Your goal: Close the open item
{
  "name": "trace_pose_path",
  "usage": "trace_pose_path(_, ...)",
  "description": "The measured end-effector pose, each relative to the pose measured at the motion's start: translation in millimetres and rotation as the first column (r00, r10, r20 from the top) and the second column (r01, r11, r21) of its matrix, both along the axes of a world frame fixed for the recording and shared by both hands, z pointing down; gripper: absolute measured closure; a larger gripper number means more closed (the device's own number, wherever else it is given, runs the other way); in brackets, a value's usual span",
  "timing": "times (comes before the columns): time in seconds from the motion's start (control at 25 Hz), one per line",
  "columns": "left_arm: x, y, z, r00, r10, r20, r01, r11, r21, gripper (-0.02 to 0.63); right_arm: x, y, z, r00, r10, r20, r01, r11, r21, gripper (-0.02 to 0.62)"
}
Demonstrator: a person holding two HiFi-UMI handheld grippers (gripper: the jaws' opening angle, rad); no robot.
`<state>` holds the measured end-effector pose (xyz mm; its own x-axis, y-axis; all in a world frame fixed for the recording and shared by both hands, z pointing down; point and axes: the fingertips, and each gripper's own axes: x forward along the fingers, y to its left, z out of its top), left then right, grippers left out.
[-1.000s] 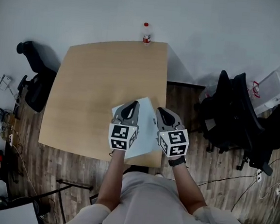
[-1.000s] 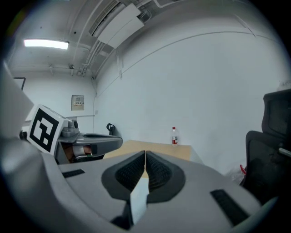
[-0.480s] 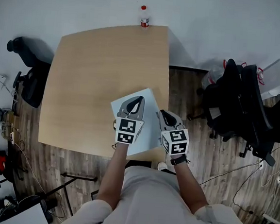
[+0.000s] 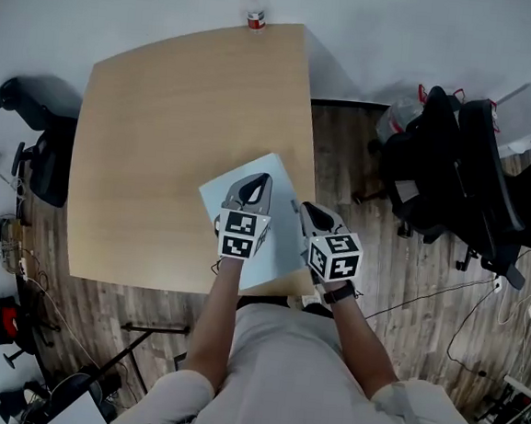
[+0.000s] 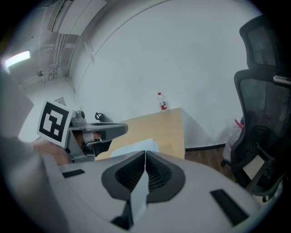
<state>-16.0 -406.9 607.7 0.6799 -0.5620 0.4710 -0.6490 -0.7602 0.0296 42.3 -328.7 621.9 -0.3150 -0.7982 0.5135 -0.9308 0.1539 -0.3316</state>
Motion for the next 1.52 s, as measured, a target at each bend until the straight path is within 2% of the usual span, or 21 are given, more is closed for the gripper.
trace_pose_path(0.44, 8.0, -4.1, 50.1, 0.995, 0.050, 0.083, -0.042, 0.995, -0.092, 0.597, -8.1, 11.5, 44.3, 0.999, -0.035, 0.026, 0.038, 0.989, -0.140, 0.578)
trace_pose_path(0.72, 10.7, -2.0, 75.2, 0.989, 0.076, 0.125, -0.059, 0.989, -0.135, 0.596, -17.8, 16.7, 63.0, 0.998, -0.064, 0.026, 0.068, 0.979, -0.190, 0.578)
trace_pose_path(1.52, 9.7, 3.2, 121.2, 0.986, 0.071, 0.148, -0.035, 0.971, -0.235, 0.597, -8.4, 22.1, 104.0, 0.998, -0.049, 0.026, 0.054, 0.960, -0.275, 0.578)
